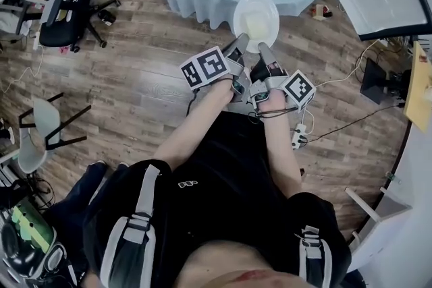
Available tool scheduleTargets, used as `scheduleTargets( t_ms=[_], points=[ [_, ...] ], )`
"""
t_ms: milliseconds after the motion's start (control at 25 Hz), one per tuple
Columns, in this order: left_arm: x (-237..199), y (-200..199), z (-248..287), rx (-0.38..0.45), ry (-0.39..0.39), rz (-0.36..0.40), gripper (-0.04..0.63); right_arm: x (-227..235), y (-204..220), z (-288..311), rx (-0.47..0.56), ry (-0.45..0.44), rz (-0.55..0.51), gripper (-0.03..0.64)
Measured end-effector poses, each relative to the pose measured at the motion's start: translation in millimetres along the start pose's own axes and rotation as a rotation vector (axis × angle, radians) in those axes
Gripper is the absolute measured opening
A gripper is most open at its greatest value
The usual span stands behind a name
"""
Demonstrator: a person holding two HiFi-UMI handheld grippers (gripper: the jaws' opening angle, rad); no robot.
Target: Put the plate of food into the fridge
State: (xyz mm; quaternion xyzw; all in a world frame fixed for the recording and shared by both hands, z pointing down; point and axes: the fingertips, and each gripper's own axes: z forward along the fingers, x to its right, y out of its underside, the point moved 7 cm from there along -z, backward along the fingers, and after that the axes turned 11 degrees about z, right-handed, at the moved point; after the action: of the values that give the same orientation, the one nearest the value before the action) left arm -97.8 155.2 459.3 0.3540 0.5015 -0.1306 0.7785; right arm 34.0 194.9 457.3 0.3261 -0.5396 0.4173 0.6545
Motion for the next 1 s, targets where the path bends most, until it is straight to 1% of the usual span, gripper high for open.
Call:
scheduleTargets(
  t_ms=[160, 280, 440, 560, 760, 880, 1000],
  points=[
    [3.4, -6.4, 8.6, 0.011, 0.010, 0.011, 0.028, -4.6, -7.2, 7.9, -0.005, -0.027, 0.012, 0.038],
    [3.8, -8.7, 15.8, 0.016, 0.009, 0.010, 0.028, -5.0, -14.4, 12.2, -0.008, -0.028, 0.009, 0.038],
    [11.9, -23.8, 72.9, 0.016, -0.011, 0.001, 0.028, -10.2, -69.3, 40.3, -0.024, -0.006, -0.001, 0.038],
    [19.8, -28.7, 102.6, 0.015, -0.018, 0.006, 0.028, -13.7, -97.6, 51.5, -0.028, -0.018, 0.021, 0.038],
    [34.1, -39.0, 131.3, 0.035, -0.013, 0.030, 0.028, -24.6, -127.3, 63.9, -0.039, -0.052, 0.023, 0.038],
    [42.9, -43.6, 142.6, 0.043, -0.009, 0.047, 0.028, -30.2, -140.9, 67.0, -0.044, -0.067, 0.011, 0.038],
    [50.2, -49.0, 154.0, 0.049, -0.007, 0.062, 0.028, -35.3, -152.8, 72.5, -0.048, -0.088, 0.021, 0.038]
  ],
)
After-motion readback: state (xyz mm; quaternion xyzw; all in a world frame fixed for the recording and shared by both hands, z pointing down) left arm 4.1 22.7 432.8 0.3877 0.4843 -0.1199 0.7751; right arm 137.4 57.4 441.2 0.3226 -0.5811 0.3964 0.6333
